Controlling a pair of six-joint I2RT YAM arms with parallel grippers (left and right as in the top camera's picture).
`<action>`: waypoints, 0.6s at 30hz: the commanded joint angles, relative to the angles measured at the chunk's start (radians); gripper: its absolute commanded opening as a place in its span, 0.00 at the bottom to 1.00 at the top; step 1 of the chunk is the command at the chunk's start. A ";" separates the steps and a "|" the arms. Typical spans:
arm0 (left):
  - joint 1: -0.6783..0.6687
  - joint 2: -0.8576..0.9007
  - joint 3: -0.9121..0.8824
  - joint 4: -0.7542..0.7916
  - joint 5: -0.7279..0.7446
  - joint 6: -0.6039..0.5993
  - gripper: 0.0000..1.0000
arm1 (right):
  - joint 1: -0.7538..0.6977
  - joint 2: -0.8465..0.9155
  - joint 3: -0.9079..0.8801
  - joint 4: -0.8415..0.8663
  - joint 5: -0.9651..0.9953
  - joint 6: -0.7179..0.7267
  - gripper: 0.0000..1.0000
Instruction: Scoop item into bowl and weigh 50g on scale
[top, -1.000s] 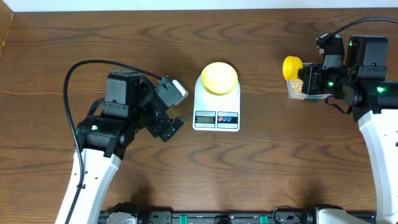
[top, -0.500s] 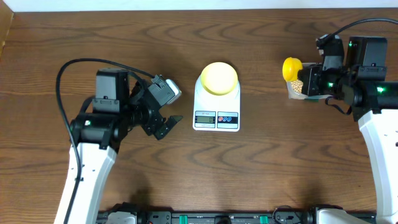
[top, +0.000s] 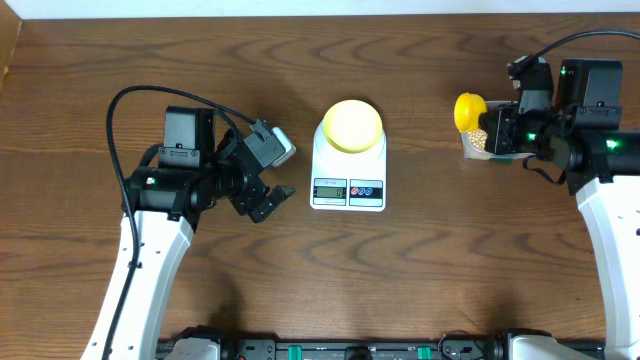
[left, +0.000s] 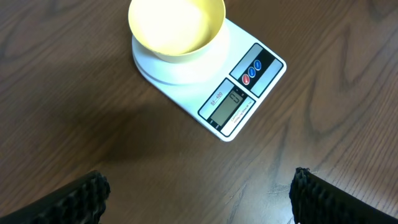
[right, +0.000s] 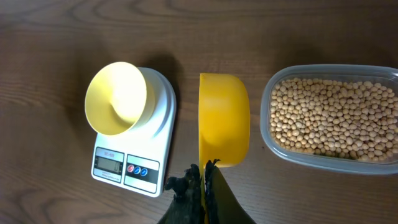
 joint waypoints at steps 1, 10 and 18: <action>0.003 -0.001 -0.002 -0.002 0.016 0.018 0.95 | -0.002 -0.002 0.012 -0.004 -0.009 -0.005 0.01; 0.003 -0.001 -0.002 -0.008 0.017 0.017 0.95 | -0.002 -0.002 0.012 -0.006 -0.009 -0.005 0.01; 0.003 -0.001 -0.002 -0.008 0.016 0.017 0.95 | -0.002 -0.002 0.012 -0.020 -0.009 -0.024 0.01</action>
